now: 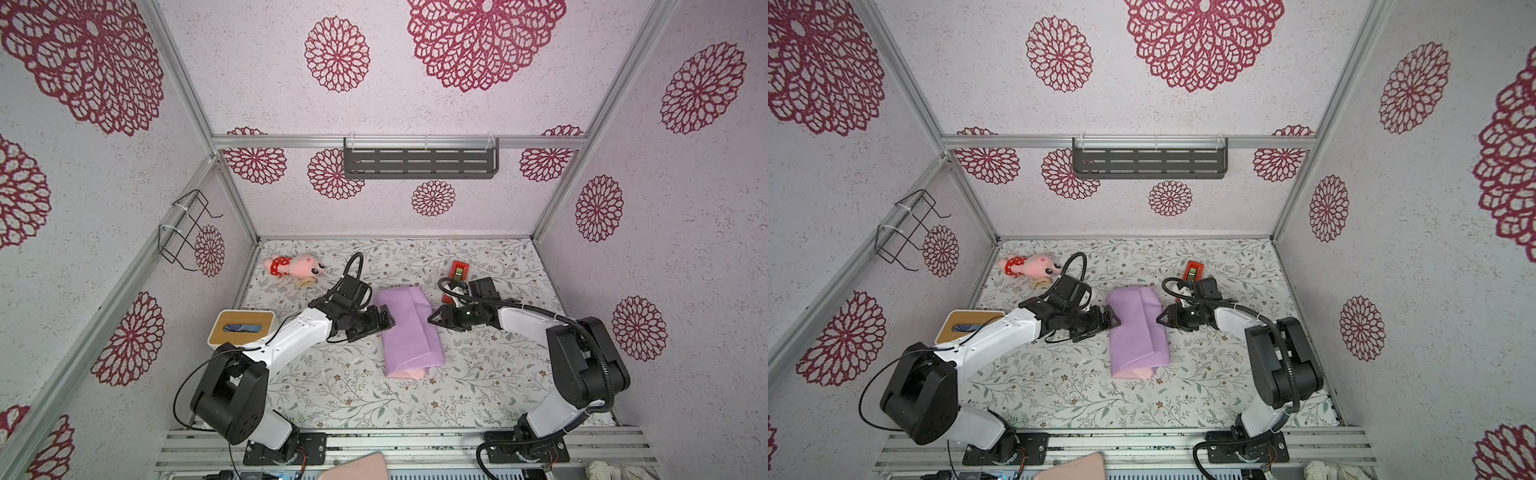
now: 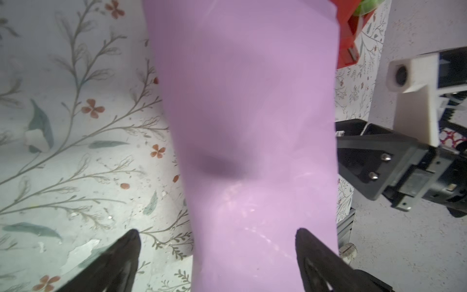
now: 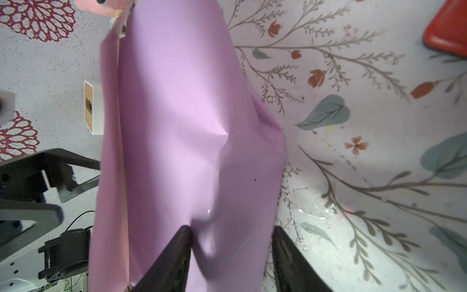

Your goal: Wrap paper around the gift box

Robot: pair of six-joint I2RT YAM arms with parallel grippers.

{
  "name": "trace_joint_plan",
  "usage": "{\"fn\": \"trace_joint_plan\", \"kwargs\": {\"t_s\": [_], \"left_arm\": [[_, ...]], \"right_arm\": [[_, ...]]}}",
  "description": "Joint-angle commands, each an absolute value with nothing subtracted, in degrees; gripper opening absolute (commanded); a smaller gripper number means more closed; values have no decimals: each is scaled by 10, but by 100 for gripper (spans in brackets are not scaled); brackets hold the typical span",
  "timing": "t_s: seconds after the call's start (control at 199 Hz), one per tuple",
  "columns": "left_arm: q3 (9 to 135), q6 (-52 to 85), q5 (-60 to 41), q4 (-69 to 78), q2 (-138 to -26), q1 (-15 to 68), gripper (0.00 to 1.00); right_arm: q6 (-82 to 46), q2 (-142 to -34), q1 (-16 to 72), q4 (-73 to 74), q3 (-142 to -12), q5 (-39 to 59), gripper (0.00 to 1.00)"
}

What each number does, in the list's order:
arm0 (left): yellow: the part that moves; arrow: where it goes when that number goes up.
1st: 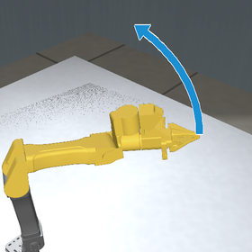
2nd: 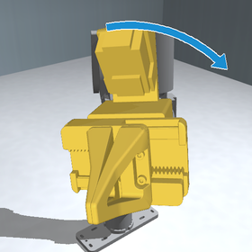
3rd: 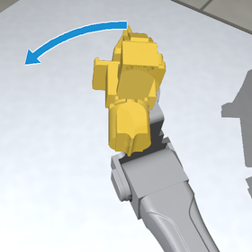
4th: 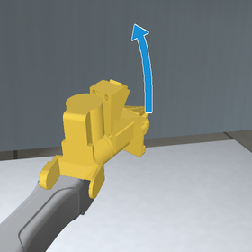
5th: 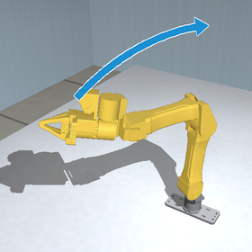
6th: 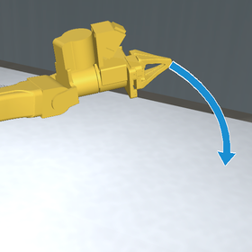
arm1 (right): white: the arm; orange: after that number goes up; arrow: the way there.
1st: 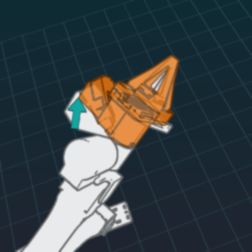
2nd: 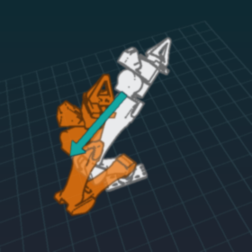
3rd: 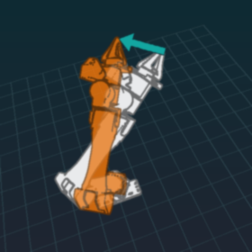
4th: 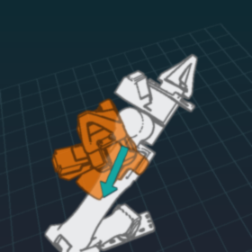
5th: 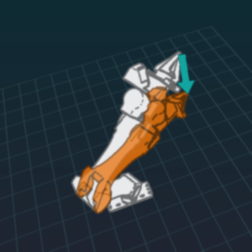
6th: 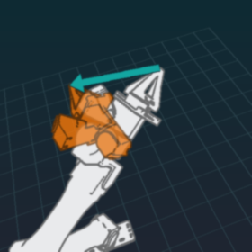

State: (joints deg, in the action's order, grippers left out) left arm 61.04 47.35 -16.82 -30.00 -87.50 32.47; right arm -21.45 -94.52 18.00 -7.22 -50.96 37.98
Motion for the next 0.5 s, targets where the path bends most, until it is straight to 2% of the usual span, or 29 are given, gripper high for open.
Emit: {"fn": "trace_joint_plan", "kwargs": {"t_s": [0.0, 0.297, 0.498], "left_arm": [[669, 458, -109, -341, -885, 347, 98], [723, 443, -104, -400, -940, 346, 97], [664, 446, -126, -386, -924, 302, 98]], "right_arm": [[-198, -960, 183, -99, -504, 355, 52], [-196, -963, 183, -99, -506, 359, 53], [-194, -958, 183, -100, -504, 358, 53]]}}
